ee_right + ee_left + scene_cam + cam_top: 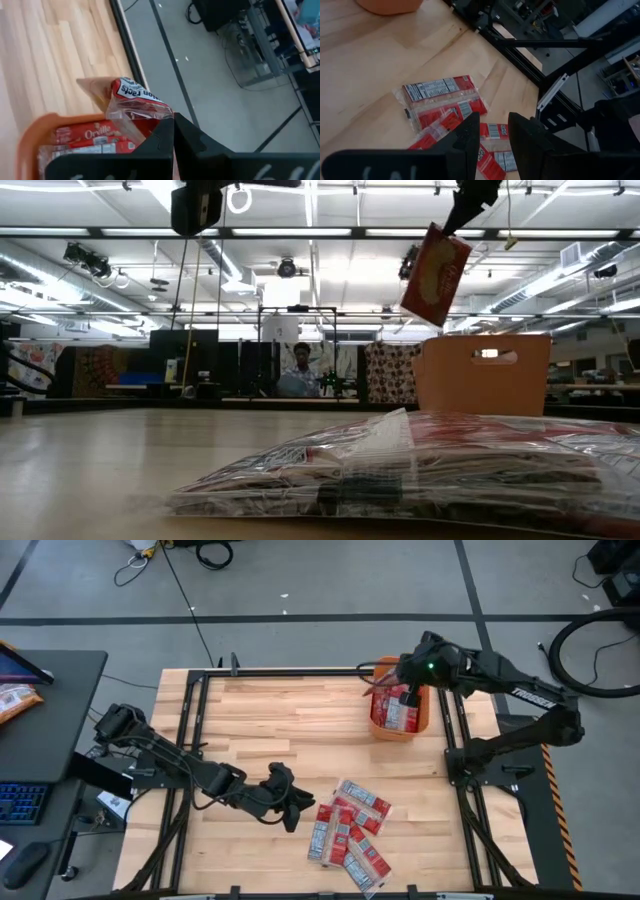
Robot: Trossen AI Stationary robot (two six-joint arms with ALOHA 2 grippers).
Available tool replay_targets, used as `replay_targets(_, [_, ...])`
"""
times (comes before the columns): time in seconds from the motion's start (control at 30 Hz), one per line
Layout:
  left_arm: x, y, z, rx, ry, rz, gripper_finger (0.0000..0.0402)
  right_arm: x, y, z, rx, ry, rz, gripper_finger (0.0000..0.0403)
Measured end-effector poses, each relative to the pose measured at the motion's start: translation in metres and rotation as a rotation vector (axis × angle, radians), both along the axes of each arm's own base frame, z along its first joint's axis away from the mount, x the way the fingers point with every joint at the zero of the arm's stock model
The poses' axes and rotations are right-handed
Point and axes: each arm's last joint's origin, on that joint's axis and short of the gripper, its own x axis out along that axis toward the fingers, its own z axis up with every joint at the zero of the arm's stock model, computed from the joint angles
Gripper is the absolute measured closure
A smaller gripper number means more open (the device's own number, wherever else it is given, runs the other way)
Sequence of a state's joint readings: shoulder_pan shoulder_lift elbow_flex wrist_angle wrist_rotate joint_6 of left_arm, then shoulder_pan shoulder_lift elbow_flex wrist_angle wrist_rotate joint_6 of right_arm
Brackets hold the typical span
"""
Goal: Sort popcorn bags into baskets
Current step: Put the red popcorn bag into the orange bin
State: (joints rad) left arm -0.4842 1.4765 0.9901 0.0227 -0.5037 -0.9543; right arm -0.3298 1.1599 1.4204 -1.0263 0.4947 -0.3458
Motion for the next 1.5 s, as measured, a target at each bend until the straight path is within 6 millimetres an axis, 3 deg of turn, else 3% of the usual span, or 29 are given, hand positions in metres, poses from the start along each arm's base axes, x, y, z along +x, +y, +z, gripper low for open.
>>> replay_targets(0.57, [0.002, 0.003, 0.000, -0.002, -0.002, 0.012, 0.0295, -0.027, -0.062, -0.017, 0.123, 0.132, -0.208, 0.0398])
replay_targets(0.9, [0.002, 0.003, 0.000, -0.002, -0.002, 0.012, 0.0295, -0.033, -0.100, -0.034, 0.194, 0.181, -0.328, 0.0398])
replay_targets(1.2, [0.002, 0.003, 0.000, -0.002, -0.002, 0.012, 0.0295, -0.027, -0.100, -0.058, 0.492, 0.249, -0.229, 0.0396])
replay_targets(1.5, [0.002, 0.003, 0.000, -0.002, -0.002, 0.011, 0.0294, -0.023, -0.101, -0.071, 0.644, 0.301, -0.194, 0.0395])
